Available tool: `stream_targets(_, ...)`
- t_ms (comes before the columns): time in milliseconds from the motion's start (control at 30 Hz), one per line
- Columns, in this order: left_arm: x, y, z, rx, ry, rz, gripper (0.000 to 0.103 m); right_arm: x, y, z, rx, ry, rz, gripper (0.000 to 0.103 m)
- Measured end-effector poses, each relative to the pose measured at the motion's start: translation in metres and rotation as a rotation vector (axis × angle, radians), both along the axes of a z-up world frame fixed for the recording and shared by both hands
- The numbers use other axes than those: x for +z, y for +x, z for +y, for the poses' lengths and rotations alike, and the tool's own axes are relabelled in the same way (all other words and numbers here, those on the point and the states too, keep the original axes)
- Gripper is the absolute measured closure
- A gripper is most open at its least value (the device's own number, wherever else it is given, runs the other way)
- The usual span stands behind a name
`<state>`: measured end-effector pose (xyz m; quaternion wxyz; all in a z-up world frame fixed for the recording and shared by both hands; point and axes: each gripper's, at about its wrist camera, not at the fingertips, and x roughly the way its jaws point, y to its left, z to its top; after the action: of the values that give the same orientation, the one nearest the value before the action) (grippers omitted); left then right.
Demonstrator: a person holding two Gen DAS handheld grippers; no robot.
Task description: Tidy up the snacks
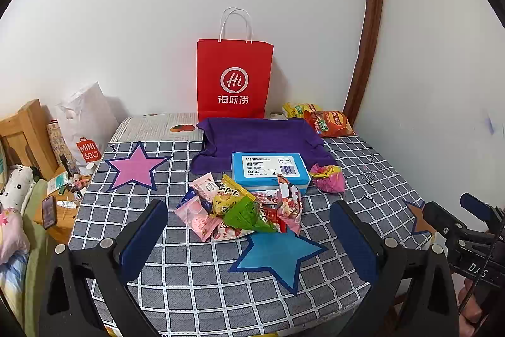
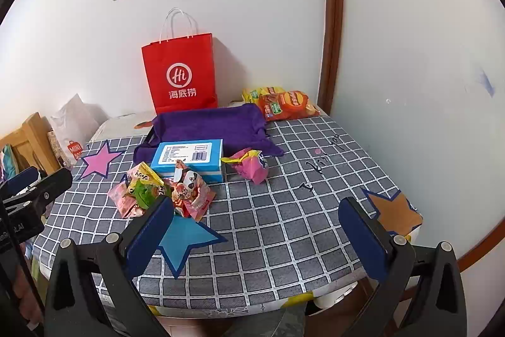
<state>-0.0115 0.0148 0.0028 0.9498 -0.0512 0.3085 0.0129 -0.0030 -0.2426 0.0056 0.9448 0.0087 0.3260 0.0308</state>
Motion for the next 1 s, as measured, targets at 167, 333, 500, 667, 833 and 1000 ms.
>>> stream_targets(167, 0.000, -0.001, -0.001, -0.007, -0.001, -0.004, 0.000, -0.001, -0.003, 0.001, 0.006, 0.003, -0.007, 0.000)
stream_targets(333, 0.001, -0.003, -0.004, -0.015, 0.006, -0.011, 0.000, -0.002, -0.005, 0.002, 0.009, 0.004, -0.009, 0.000)
stream_targets(500, 0.000, -0.005, -0.006, -0.018, 0.003, -0.010, 0.000, -0.001, -0.008, 0.002, 0.011, 0.007, -0.014, 0.000)
stream_targets(667, 0.000, -0.005, -0.006, -0.021, 0.002, -0.009, 0.000, -0.002, -0.008, 0.003, 0.012, 0.007, -0.014, 0.000)
stream_targets(833, -0.001, -0.005, -0.007, -0.021, 0.001, -0.009, 0.000, -0.002, -0.011, 0.003, 0.013, 0.009, -0.018, 0.000)
stream_targets(1000, -0.001, -0.005, -0.006, -0.022, 0.001, -0.010, 0.000, -0.001, -0.012, 0.004, 0.011, 0.005, -0.022, 0.001)
